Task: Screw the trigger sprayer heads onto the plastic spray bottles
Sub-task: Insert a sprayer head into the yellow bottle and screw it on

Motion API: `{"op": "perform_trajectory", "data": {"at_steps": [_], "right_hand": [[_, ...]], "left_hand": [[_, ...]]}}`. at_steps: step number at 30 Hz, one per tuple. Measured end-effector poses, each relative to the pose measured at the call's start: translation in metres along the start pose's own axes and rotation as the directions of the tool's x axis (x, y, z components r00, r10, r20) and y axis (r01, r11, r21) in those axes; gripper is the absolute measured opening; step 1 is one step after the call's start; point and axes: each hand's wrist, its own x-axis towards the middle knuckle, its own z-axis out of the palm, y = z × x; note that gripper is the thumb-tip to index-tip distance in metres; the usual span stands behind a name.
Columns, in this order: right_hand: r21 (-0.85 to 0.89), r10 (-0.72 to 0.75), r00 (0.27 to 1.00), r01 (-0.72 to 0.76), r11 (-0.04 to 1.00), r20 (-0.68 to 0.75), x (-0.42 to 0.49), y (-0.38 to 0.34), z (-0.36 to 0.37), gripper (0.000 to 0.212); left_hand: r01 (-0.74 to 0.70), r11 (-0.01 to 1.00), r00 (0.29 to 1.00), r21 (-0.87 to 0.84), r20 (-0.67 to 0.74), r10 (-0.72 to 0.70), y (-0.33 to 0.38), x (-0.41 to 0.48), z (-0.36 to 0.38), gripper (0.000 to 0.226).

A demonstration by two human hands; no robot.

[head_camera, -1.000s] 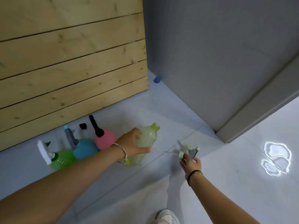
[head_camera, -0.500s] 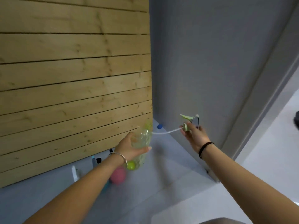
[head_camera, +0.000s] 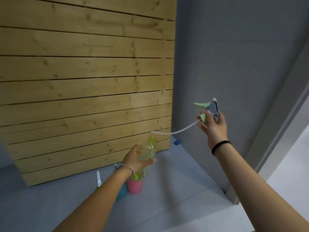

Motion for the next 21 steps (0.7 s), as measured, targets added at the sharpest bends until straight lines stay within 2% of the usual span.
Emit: {"op": "perform_trajectory", "data": {"at_steps": [3,6,9,13,15,17,19,21], "right_hand": [[-0.109,-0.046,0.998,0.051,0.993,0.048,0.001,0.0,0.002,0.03],[-0.157,-0.069,0.993,0.083,0.984,0.092,0.0,0.002,0.007,0.024],[-0.179,-0.086,0.988,0.108,0.978,0.125,-0.002,0.004,0.011,0.033],[-0.193,-0.088,0.981,0.122,0.974,0.176,-0.003,0.005,0.01,0.032],[-0.225,-0.064,0.969,0.119,0.967,0.239,-0.004,0.005,0.009,0.029],[-0.243,-0.005,0.948,0.086,0.966,0.318,-0.008,0.01,0.01,0.019],[-0.272,0.089,0.923,0.017,0.962,0.374,-0.014,0.018,0.014,0.016],[-0.353,0.18,0.89,-0.023,0.935,0.418,-0.021,0.027,0.016,0.023]], "left_hand": [[-0.001,1.0,1.0,0.019,-0.026,0.001,-0.002,0.0,-0.007,0.064],[-0.01,0.999,1.0,0.034,-0.025,0.011,-0.003,0.0,-0.009,0.062],[-0.033,0.997,0.999,0.074,-0.013,0.034,-0.001,-0.002,-0.006,0.065],[-0.059,0.981,0.998,0.186,0.035,0.053,0.001,-0.004,-0.008,0.069],[-0.102,0.954,0.995,0.283,0.048,0.092,0.006,-0.007,-0.007,0.071],[-0.151,0.945,0.988,0.289,0.059,0.14,0.015,-0.011,-0.003,0.07],[-0.179,0.964,0.983,0.196,0.078,0.167,0.027,-0.014,0.004,0.07],[-0.189,0.978,0.979,0.091,0.094,0.181,0.037,-0.015,0.011,0.071]]}}
